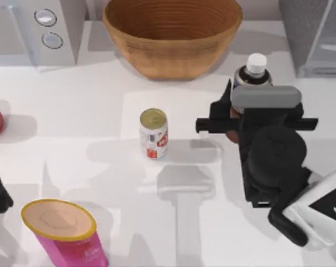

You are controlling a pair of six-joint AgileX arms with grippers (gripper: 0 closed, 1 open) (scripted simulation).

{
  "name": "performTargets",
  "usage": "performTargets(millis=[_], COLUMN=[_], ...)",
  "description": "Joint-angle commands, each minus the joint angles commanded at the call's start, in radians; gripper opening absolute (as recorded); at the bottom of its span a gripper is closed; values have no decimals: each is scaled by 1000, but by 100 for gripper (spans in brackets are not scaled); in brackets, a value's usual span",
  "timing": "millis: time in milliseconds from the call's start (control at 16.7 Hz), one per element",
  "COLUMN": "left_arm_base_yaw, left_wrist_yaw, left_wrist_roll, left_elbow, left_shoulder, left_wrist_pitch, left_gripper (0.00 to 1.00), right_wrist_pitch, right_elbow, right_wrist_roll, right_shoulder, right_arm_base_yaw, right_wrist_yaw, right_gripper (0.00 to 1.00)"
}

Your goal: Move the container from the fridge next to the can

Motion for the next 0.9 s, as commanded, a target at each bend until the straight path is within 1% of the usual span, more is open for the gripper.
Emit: performTargets(millis=[60, 840, 900], left_arm_base_yaw=[0, 0, 0], left_wrist_yaw=[0, 0, 0], left_wrist_roll=[0, 0, 0], left_elbow=[0, 0, 0], left_shoulder=[0, 0, 0], left_wrist_pitch=[0, 0, 0], left_gripper=[100, 100, 100], right_wrist_pitch=[0, 0, 0], right_elbow=[0, 0, 0], right_wrist_roll=[0, 0, 0], right_shoulder=[0, 0, 0], right_arm_base_yaw=[0, 0, 0], right_wrist_yaw=[0, 0, 0], right_gripper=[0, 98, 100])
